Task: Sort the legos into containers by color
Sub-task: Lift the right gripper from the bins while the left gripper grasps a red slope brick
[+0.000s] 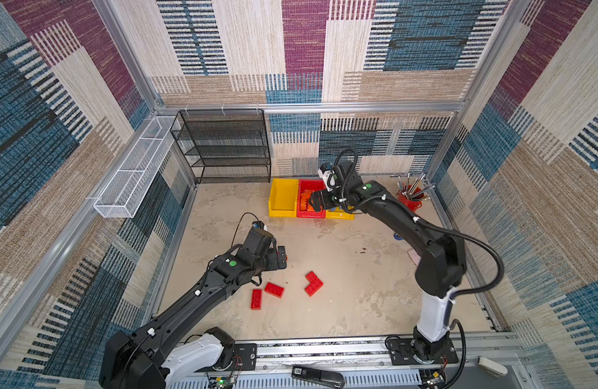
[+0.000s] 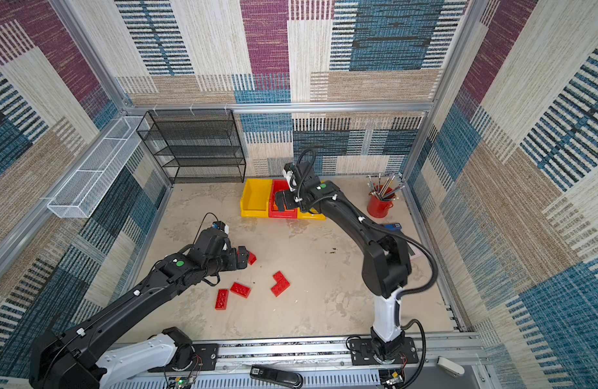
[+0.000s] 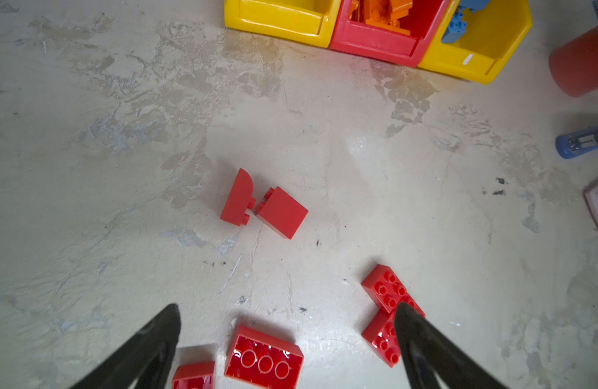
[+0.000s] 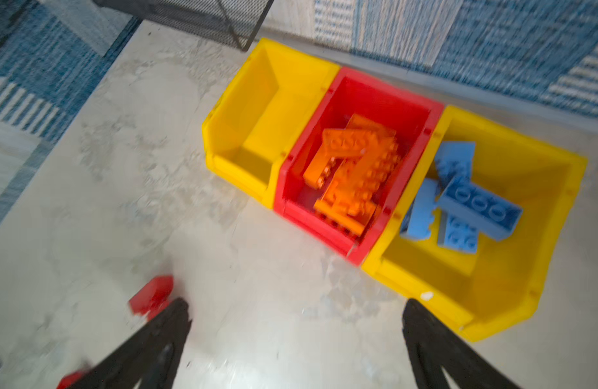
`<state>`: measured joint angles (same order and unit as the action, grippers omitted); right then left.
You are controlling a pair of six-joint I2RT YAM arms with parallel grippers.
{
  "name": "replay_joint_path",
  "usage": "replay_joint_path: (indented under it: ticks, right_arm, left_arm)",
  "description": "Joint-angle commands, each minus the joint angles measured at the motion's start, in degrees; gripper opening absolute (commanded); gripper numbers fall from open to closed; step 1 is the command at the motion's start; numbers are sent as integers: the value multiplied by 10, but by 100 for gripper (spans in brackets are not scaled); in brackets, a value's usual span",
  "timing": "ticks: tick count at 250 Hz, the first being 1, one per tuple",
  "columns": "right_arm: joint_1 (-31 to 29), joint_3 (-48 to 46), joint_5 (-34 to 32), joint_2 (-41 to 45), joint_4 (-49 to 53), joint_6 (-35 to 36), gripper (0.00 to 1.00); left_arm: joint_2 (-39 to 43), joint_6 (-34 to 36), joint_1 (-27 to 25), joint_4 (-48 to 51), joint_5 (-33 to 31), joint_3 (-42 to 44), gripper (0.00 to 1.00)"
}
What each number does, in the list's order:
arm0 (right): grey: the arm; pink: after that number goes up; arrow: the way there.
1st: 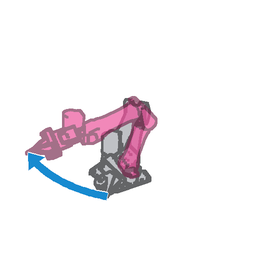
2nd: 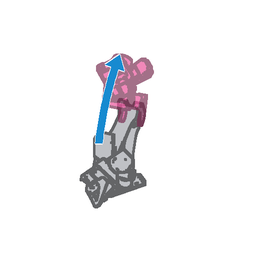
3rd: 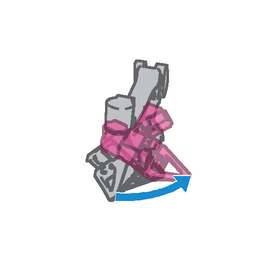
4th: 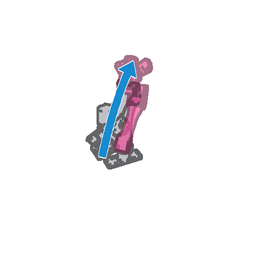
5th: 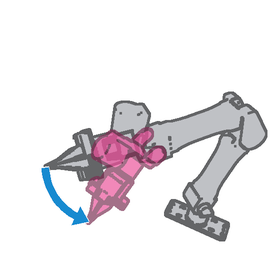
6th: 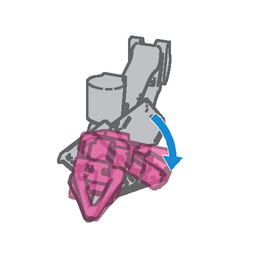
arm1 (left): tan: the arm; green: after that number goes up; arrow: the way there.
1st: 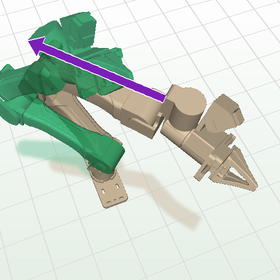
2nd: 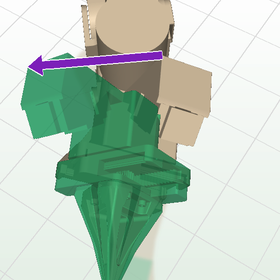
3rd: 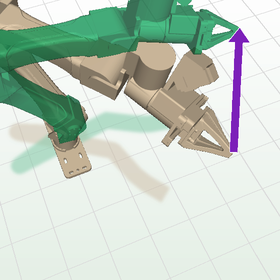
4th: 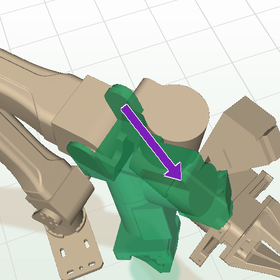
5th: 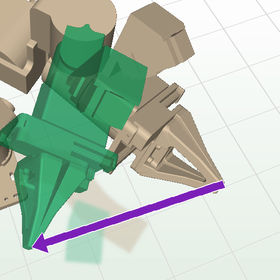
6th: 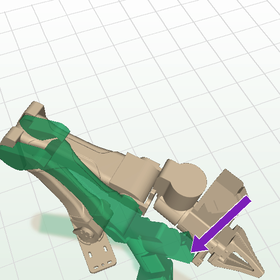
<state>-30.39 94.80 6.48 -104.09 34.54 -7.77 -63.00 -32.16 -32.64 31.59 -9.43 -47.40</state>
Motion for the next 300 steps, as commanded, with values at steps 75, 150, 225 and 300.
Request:
replay_joint_path:
  ticks: [75, 150, 225, 300]
  right_arm:
    - [-2, -306, 31, 302, -70, -61, 99]
    - [-2, -347, 41, 362, -74, -63, 99]
    - [-2, -351, 28, 374, -63, -54, 99]
    - [-1, -353, 31, 373, -67, -56, 99]
  left_arm:
    - [-102, 14, 59, -57, -3, 28, 85]
    - [-206, 42, 95, -99, 31, 0, 69]
    - [-278, 61, 102, -114, 38, -32, 65]
    - [-305, 66, 110, -121, 42, -45, 51]
